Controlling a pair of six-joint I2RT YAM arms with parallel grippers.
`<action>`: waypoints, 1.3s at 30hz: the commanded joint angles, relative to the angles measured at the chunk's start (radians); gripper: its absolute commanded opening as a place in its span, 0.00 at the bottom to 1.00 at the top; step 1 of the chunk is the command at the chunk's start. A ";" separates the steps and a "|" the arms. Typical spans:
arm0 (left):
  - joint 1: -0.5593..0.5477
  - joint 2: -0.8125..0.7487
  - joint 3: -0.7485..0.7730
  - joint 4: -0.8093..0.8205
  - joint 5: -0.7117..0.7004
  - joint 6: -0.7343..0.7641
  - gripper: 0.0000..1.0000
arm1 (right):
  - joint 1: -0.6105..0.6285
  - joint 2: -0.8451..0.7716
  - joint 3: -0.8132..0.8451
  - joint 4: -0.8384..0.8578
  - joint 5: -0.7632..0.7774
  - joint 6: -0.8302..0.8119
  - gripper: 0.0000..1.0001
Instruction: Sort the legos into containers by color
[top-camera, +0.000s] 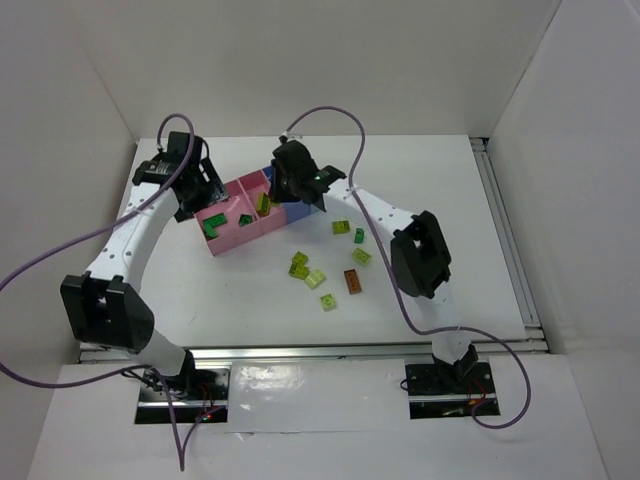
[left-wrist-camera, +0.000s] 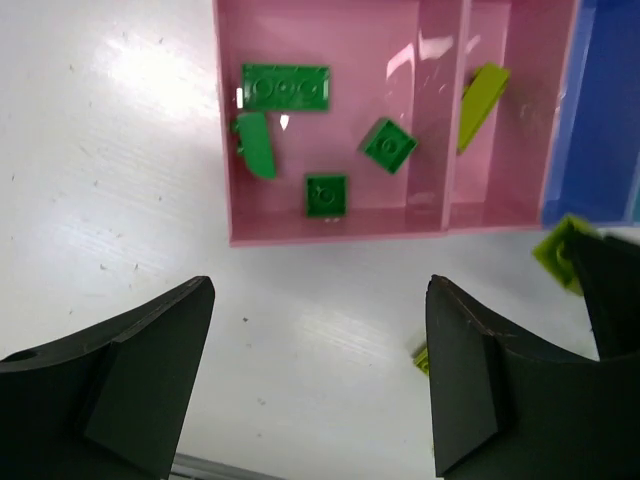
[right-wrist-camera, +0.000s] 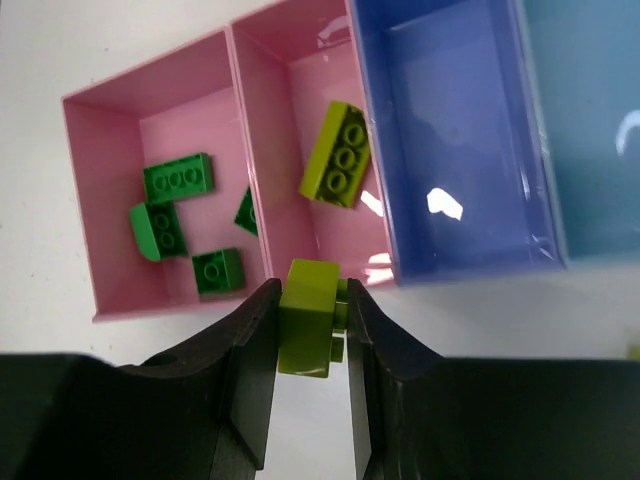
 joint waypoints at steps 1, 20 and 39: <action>0.009 -0.101 -0.080 0.039 0.002 -0.038 0.88 | 0.008 0.108 0.125 0.004 -0.052 -0.032 0.07; -0.124 -0.084 -0.165 0.093 0.036 0.132 0.81 | -0.038 -0.310 -0.383 0.049 0.201 -0.035 0.66; -0.411 0.189 -0.068 0.045 0.154 0.156 0.95 | -0.048 -0.617 -1.050 0.013 0.061 0.059 0.75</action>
